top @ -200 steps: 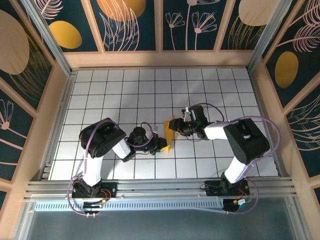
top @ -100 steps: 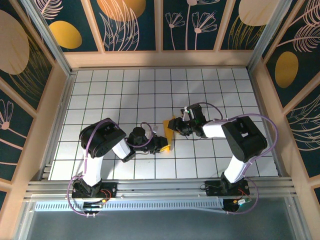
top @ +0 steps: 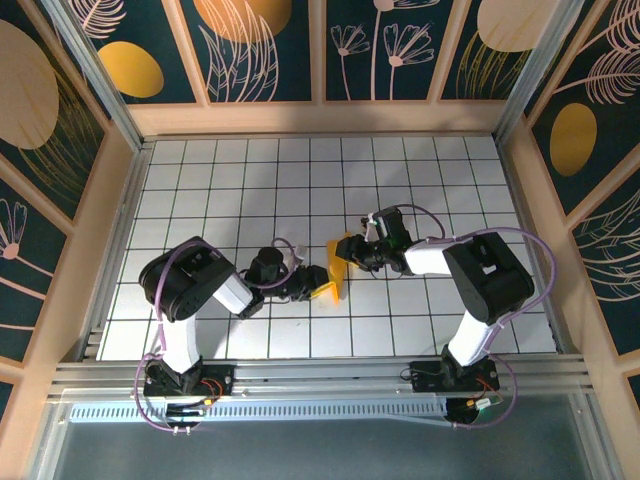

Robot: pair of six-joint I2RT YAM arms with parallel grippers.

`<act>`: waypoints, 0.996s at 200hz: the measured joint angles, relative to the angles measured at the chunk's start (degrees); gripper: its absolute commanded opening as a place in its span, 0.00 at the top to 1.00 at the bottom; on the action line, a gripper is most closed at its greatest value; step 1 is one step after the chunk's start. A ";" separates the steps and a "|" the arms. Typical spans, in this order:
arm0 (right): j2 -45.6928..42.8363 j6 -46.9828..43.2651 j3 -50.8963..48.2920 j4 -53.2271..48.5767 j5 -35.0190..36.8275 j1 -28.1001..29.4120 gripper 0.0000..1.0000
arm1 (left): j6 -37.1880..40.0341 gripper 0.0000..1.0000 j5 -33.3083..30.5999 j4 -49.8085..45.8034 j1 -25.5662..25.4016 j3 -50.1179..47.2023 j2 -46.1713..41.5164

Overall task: Fold a paper plane with a square sheet of paper (fold left side to right side)
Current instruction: Fold the wing for the fifth time at the center of the table.

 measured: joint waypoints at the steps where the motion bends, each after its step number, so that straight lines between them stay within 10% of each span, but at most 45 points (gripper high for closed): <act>1: 0.00 0.00 0.00 0.00 0.02 0.00 0.54 | 0.11 0.61 -0.02 -0.15 0.04 0.09 -0.04; 199: 0.00 -0.22 0.39 -0.90 0.17 0.02 0.54 | 8.70 0.93 -1.95 -13.75 1.38 8.66 2.03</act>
